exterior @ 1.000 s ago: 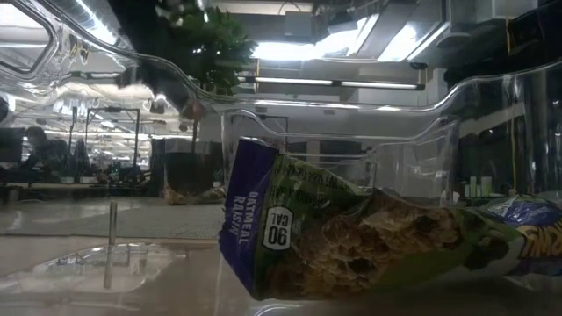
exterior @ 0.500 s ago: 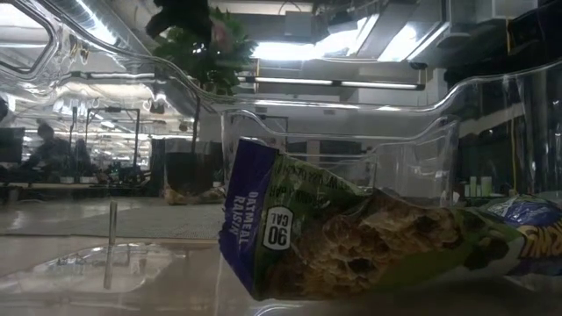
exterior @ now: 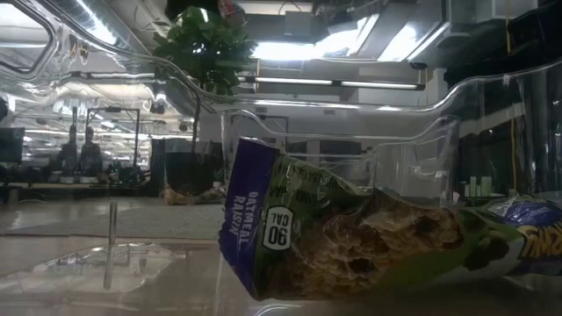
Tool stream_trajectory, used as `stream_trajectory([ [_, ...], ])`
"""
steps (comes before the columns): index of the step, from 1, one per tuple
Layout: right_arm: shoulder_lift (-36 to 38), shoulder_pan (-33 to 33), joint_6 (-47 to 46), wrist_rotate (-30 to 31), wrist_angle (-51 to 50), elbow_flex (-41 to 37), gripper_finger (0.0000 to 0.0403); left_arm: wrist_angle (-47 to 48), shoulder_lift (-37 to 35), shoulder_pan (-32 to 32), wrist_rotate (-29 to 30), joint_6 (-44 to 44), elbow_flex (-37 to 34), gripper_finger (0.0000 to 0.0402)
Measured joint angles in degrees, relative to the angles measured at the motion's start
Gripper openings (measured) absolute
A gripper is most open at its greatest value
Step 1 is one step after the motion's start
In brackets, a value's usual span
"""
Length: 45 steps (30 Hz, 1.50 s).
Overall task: Pick and place Granola Bars by type
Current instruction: Put the red granola bar into the middle transparent bin
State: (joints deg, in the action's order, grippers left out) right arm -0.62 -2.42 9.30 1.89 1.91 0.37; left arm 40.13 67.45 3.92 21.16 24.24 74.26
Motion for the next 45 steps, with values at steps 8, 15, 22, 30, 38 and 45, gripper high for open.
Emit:
stream_trajectory([
  [8,0.0,0.0,0.0,0.0,0.0,0.0,0.0149,-1.6,8.4,3.8,-2.7,-3.5,7.3,0.0002],
  [15,0.0,0.0,0.0,0.0,0.0,0.0,0.0149,-3.0,20.0,7.3,-6.7,-8.0,19.1,0.0002],
  [22,0.0,0.0,0.0,0.0,0.0,0.0,0.0149,-2.4,28.2,10.4,-9.1,-10.7,30.8,0.0002],
  [30,0.0,0.0,0.0,0.0,0.0,0.0,0.0149,-2.4,33.7,14.1,-10.8,-11.6,34.6,0.0002],
  [38,0.0,0.0,0.0,0.0,0.0,0.0,0.0149,-2.0,39.2,17.4,-10.2,-12.6,34.6,0.0003],
  [45,0.0,0.0,-0.2,0.0,0.0,0.0,0.0149,-0.7,44.0,19.1,-8.3,-13.1,34.6,0.0002],
])
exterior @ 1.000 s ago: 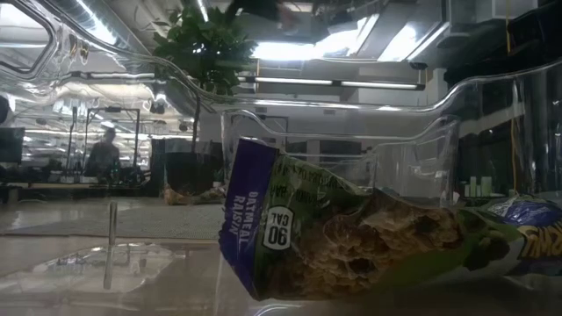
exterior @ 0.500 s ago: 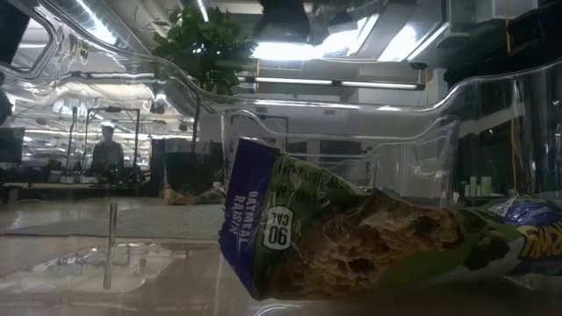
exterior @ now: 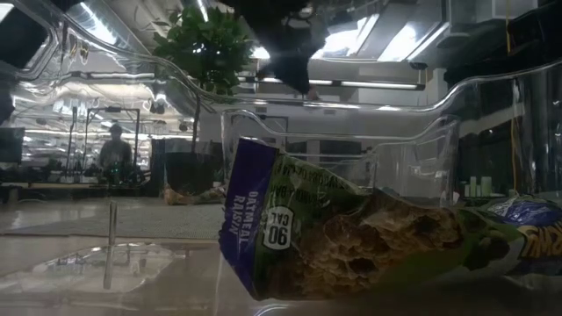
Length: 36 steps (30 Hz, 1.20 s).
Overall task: Pick and place Granola Bars by type
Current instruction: Put the red granola bar into the middle transparent bin
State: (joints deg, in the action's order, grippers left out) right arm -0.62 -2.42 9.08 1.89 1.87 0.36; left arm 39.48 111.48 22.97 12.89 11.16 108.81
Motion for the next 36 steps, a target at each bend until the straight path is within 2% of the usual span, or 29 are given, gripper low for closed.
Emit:
stream_trajectory([
  [8,0.0,0.0,0.0,-0.3,0.0,0.0,0.0149,0.1,2.8,0.5,-0.8,-0.1,0.0,0.0002],
  [36,0.0,0.0,0.0,-0.5,-0.1,0.0,0.0149,1.9,3.9,1.6,0.5,-2.4,-0.8,0.0003],
])
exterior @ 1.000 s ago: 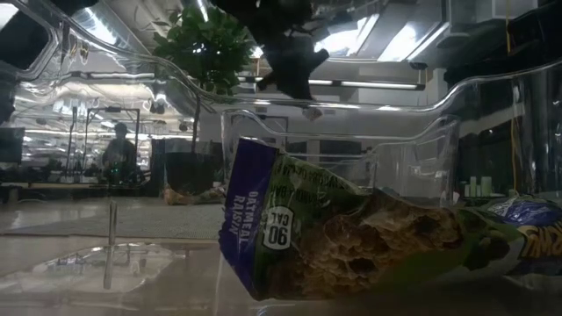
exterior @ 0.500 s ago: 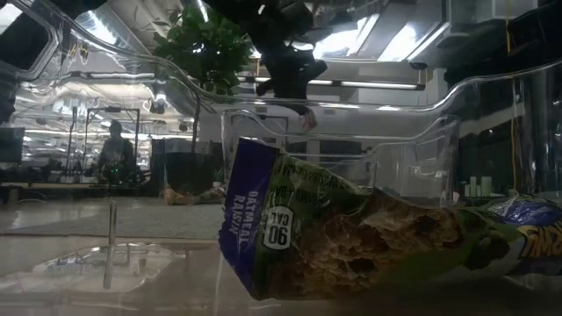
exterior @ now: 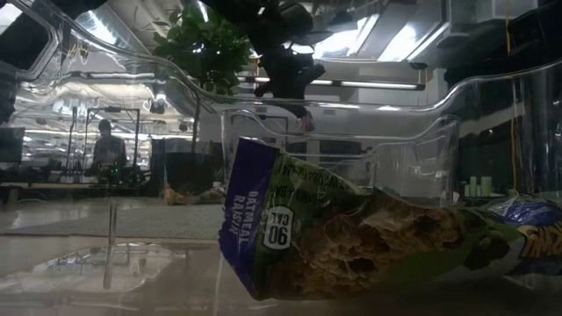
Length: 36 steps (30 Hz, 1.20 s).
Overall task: Pick and place Granola Bars by type
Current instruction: Put the red granola bar into the middle transparent bin
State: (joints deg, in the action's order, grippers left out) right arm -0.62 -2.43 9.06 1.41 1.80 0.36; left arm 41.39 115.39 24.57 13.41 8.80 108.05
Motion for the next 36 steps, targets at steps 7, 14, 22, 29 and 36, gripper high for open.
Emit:
stream_trajectory([
  [7,0.0,0.0,0.0,0.0,0.0,0.0,0.0149,0.4,1.7,0.1,-1.0,0.0,0.0,0.0003],
  [14,0.0,0.0,-0.3,0.0,0.0,0.0,0.0149,0.6,3.2,0.0,-2.6,0.5,-0.1,0.0003],
  [22,0.0,0.0,-2.7,0.0,0.0,0.0,0.0149,-0.5,2.8,-0.6,-5.0,1.5,-0.1,0.0002],
  [29,0.0,0.0,-7.4,0.0,0.0,0.0,0.0149,-0.9,2.4,-5.6,-8.0,1.8,0.0,0.0002],
  [36,0.0,0.0,-7.3,0.0,0.0,0.0,0.0149,-0.8,2.4,-12.1,-9.0,1.1,0.0,0.0002],
])
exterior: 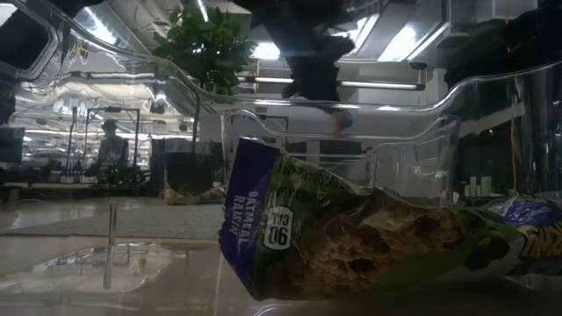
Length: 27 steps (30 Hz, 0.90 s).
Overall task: Pick and place Granola Bars by type
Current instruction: Put the red granola bar into the middle transparent bin
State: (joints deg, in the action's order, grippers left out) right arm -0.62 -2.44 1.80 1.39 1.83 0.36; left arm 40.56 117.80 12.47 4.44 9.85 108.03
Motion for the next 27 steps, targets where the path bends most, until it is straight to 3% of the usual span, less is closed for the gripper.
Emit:
stream_trajectory([
  [9,0.0,0.0,0.1,0.0,0.0,0.0,0.0149,5.9,1.3,-5.9,0.7,-2.3,0.0,0.0003],
  [27,0.0,0.0,0.1,0.0,0.0,0.0,0.0149,10.2,4.5,-10.1,-0.3,-2.3,-1.0,0.0002],
])
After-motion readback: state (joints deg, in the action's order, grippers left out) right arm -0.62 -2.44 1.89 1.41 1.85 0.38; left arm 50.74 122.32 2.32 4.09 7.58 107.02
